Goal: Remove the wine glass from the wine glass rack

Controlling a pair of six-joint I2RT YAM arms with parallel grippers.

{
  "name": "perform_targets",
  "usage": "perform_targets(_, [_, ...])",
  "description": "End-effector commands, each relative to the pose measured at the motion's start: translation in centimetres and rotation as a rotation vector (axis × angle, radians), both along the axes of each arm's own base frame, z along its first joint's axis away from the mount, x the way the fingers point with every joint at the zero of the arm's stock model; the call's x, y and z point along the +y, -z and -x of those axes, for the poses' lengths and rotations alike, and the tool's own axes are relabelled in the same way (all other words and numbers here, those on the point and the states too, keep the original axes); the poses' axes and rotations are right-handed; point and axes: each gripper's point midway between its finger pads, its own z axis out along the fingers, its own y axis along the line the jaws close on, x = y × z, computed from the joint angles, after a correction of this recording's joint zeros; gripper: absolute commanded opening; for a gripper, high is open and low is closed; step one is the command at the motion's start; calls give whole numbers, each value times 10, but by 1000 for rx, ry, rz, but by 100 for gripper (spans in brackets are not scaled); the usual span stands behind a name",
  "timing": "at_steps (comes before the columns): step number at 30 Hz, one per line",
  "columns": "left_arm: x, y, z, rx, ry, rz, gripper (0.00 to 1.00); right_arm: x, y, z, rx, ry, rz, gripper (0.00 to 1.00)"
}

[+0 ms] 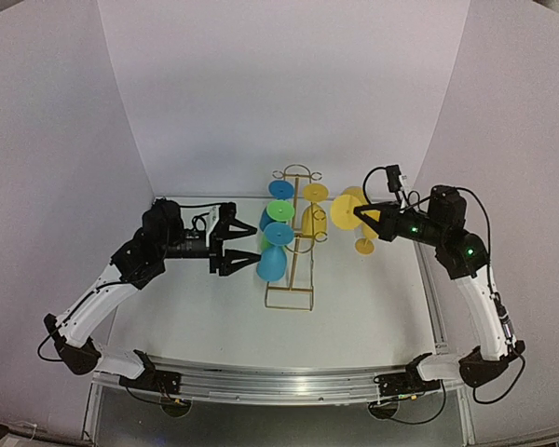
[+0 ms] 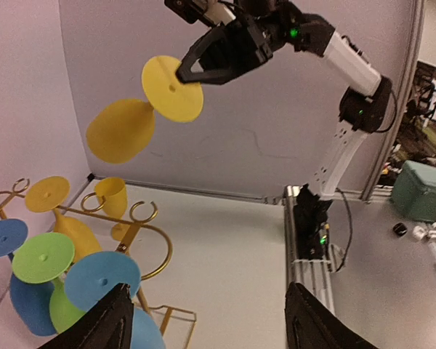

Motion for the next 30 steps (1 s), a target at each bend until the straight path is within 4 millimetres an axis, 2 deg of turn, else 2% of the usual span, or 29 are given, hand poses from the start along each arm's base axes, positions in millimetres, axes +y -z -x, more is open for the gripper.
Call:
perform_targets(1, [-24, -24, 9, 261, 143, 61, 71, 25, -4, 20, -184, -162, 96, 0])
perform_targets(5, [-60, -32, -5, 350, 148, 77, 73, 41, -15, 29, -268, -206, 87, 0])
perform_targets(10, [-93, -42, -4, 309, 189, 89, 75, 58, -18, 39, -332, -236, 103, 0])
perform_targets(15, [-112, -59, -12, 257, 193, 132, 71, 70, -18, 48, -364, -263, 111, 0])
perform_targets(18, [-115, -67, -9, 224, 225, 155, 57, 73, -17, 48, -366, -266, 114, 0])
perform_targets(20, [-115, -65, -8, 224, 232, 149, 42, 75, -18, 50, -372, -273, 109, 0])
perform_targets(24, [-115, -61, -7, 223, 237, 138, 5, 78, -20, 51, -380, -278, 103, 0])
perform_targets(25, [-115, -61, -7, 217, 239, 137, 1, 78, -19, 51, -379, -280, 104, 0])
perform_targets(30, [-110, -57, -1, 128, 257, 117, 0, 78, -16, 49, -346, -266, 99, 0])
